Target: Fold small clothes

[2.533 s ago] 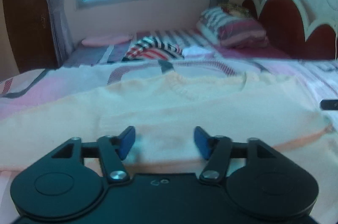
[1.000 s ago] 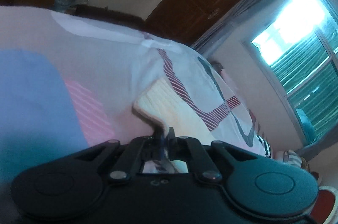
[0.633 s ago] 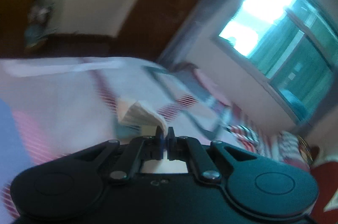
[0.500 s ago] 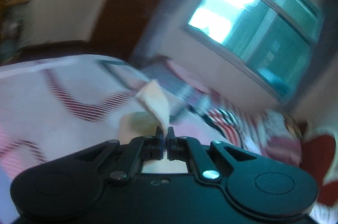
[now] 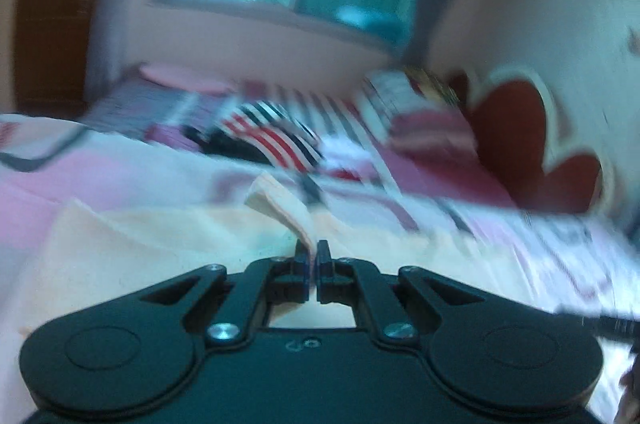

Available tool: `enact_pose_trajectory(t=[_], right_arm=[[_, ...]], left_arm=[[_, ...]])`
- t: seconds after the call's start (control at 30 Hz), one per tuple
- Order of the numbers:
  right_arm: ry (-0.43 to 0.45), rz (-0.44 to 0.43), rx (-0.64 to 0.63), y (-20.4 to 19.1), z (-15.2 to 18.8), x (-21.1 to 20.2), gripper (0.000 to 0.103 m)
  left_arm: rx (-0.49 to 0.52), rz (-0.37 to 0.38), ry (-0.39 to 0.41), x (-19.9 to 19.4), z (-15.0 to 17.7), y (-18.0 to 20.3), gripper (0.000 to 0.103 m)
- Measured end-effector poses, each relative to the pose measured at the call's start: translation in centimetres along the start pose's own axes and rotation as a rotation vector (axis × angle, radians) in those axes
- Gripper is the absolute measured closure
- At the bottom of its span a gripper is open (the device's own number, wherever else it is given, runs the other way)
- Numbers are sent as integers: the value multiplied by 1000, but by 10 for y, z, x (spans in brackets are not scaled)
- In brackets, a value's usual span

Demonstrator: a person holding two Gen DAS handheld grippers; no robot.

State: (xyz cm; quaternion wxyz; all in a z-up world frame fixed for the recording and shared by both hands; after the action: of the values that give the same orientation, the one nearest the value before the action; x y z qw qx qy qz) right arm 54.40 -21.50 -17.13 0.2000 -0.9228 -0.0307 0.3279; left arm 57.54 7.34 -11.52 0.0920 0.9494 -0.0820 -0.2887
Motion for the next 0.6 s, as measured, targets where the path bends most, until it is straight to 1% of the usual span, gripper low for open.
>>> enact_pose_trajectory(t=[0.07, 0.2, 0.23, 0.3, 0.33, 0.37, 0.4, 0.43, 0.47, 0.5, 0.53, 0.6], right_arm=[[2, 1, 8, 5, 0, -3, 59], [7, 6, 29, 15, -1, -11, 59], [8, 7, 34, 18, -1, -13, 59], [9, 10, 44, 22, -2, -15, 59], [9, 11, 48, 23, -2, -15, 59], [9, 13, 51, 23, -2, -15, 59], [8, 10, 59, 23, -2, -16, 59], [6, 5, 64, 23, -1, -16, 59], [3, 0, 65, 21, -1, -15, 59], [0, -14, 64, 17, -1, -14, 59], [-3, -30, 66, 13, 0, -12, 59], [-18, -74, 70, 0, 2, -5, 59]], left_arm=[[26, 22, -26, 11, 12, 19, 101], [73, 37, -58, 24, 32, 44, 100], [78, 59, -83, 26, 38, 51, 99], [84, 77, -122, 34, 48, 60, 96], [92, 87, -137, 38, 54, 65, 87], [95, 100, -161, 41, 59, 69, 82], [92, 107, -180, 43, 64, 75, 69], [91, 120, -174, 41, 65, 79, 60], [94, 124, -152, 35, 63, 80, 57], [99, 120, -126, 27, 60, 79, 50], [101, 106, -95, 17, 57, 74, 46], [93, 35, -52, -2, 52, 53, 41]])
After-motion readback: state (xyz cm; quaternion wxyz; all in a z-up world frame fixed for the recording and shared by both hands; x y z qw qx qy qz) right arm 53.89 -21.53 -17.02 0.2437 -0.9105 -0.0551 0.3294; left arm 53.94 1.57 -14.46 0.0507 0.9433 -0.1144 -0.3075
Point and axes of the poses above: each gripper's, at about its wrist camera, not at the fingertips, and x roughly the way its jaws point, y to its right, z to its underside, the point moved 8 cm from there along x, roughly the way its jaws point, and after that the axes turned 1 degree about x, right-handed, at the moved point
